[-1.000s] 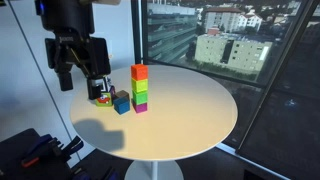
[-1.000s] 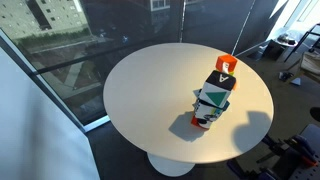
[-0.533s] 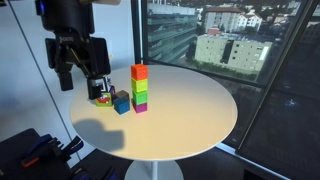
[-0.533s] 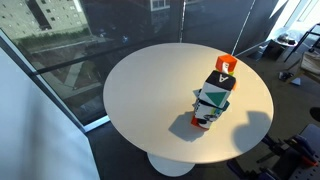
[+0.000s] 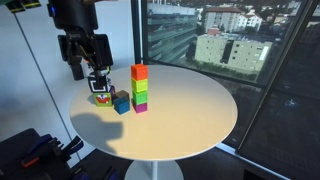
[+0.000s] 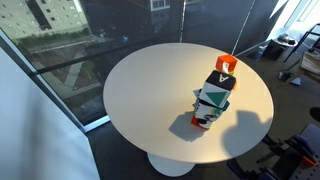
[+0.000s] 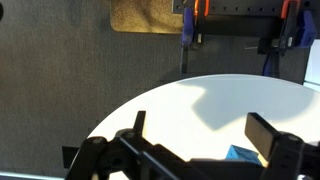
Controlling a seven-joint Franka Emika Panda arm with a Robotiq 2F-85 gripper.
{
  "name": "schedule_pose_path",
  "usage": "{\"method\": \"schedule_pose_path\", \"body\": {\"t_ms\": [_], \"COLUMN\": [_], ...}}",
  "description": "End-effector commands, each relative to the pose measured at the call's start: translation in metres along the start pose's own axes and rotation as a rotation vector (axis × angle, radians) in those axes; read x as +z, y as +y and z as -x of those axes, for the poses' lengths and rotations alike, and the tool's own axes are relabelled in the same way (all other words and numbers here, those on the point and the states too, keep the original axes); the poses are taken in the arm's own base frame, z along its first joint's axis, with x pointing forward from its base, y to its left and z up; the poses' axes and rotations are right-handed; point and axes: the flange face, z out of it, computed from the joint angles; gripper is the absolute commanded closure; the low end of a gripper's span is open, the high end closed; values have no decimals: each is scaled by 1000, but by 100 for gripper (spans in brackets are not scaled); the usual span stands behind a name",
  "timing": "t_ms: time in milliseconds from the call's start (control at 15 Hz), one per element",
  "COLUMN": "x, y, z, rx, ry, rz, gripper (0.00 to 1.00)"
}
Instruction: Put the blue block on the orange block
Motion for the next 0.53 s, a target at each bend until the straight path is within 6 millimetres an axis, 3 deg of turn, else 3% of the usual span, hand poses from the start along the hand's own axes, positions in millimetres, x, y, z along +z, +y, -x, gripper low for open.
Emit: {"method": "schedule_pose_path", "body": {"t_ms": [0,467], "x": [2,23], "y": [-22,-57], "z": [-17,-55], "rx": [51,126], "ry": [36,74], "rz": [-17,-47], "gripper": [0,0]}}
